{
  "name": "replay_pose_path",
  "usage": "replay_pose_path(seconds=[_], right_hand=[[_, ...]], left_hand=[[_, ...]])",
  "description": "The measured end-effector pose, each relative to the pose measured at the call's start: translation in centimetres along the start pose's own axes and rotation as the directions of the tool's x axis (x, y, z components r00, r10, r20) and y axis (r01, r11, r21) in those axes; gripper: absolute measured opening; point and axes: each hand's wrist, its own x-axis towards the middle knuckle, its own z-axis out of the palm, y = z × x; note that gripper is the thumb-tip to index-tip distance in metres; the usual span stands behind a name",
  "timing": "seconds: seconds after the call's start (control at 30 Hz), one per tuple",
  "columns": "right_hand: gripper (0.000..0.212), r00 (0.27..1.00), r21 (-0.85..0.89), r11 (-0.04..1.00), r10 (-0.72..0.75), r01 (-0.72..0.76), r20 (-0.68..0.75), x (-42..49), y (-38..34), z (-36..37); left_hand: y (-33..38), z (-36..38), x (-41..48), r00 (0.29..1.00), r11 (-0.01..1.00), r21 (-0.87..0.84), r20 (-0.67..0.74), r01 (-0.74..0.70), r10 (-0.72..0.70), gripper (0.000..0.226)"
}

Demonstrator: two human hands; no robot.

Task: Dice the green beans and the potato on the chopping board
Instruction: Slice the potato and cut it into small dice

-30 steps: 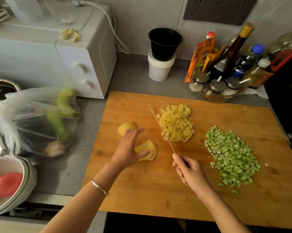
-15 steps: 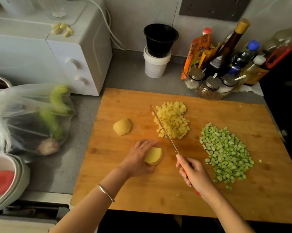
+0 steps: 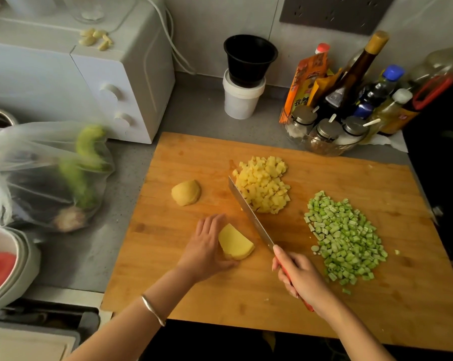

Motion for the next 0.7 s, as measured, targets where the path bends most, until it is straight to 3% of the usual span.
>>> replay_pose_path(seconds=[0.07,0.17,0.37,0.7], right_hand=[[0.053,1.0,0.001,1.0,0.02,-0.02,0.008,-0.2,0.3,0.1],[0.053,0.998,-0.016,0.998,0.058,-0.057,0.035,-0.6,0.7,-0.1],[0.052,0.989,-0.04,0.993,0.11,-0.107,0.101,-0.9,0.6,-0.5],[0.054,0.989,0.009,0.99,0.137,-0.138,0.055,-1.3,1.1,0.8]], left_hand=[[1.0,1.1,-1.1,0.991,0.995,-0.028,-0.095,0.091,-0.093,0.098],[1.6,2.0,-1.6,0.979,0.975,-0.167,-0.118,0.144,-0.165,0.083],[1.5,1.3,0.4,0.998,0.961,-0.271,-0.005,0.053,-0.057,0.084],[1.4,1.8,-0.3,0.999,0.948,-0.319,-0.028,0.01,-0.02,0.088]])
